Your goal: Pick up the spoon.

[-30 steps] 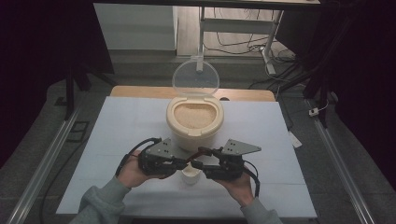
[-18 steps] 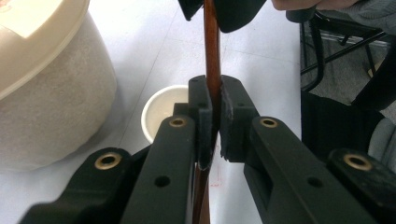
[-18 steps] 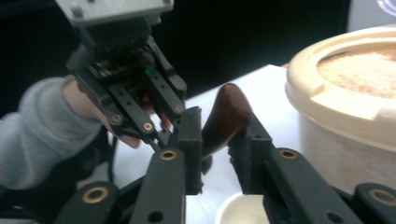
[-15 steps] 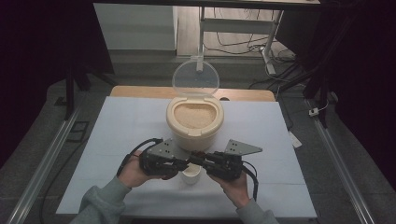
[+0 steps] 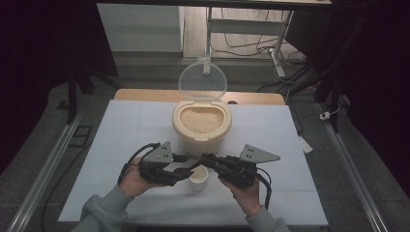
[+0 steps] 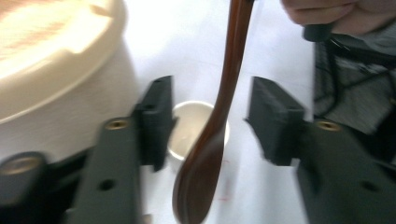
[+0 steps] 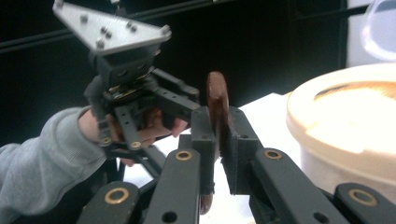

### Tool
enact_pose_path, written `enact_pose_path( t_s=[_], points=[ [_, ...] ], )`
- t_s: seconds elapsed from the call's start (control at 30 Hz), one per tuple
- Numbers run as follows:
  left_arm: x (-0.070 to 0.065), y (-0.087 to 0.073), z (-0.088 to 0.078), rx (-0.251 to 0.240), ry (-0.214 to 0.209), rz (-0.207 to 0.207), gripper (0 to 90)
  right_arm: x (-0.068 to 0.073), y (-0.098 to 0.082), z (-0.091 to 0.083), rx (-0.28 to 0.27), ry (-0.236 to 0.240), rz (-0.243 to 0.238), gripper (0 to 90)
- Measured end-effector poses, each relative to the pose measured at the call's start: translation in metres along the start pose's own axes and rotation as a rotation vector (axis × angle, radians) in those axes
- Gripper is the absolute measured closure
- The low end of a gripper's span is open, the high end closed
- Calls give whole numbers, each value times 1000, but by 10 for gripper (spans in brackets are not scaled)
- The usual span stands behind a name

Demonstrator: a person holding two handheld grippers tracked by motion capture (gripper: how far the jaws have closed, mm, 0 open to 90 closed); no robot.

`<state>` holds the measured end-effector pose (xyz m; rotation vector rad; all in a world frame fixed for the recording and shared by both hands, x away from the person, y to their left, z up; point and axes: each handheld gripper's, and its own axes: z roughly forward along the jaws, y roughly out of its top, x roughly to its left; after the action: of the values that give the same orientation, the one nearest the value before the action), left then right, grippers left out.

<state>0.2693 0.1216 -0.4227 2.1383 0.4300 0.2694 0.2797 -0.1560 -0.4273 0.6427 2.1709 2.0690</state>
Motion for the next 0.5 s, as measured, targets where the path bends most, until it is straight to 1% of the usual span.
enact_pose_path(
  t_s=[0.03,0.1,0.17,0.23,0.37,0.5],
  points=[
    [-1,-3,-4,-12,20,-13,418,0,2,-2,-10,-6,-2,839],
    [0,-9,-10,-33,57,-52,375,-2,5,-7,-31,-20,-6,838],
    [1,-15,-16,-51,89,-84,348,-4,8,-13,-52,-32,-3,839],
    [2,-21,-21,-61,117,-108,330,-6,11,-19,-70,-48,-7,838],
    [4,-41,-28,-66,164,-152,315,-9,17,-31,-105,-76,-12,838],
    [7,-67,-31,-38,212,-202,301,-12,22,-42,-134,-98,-19,838]
  ],
)
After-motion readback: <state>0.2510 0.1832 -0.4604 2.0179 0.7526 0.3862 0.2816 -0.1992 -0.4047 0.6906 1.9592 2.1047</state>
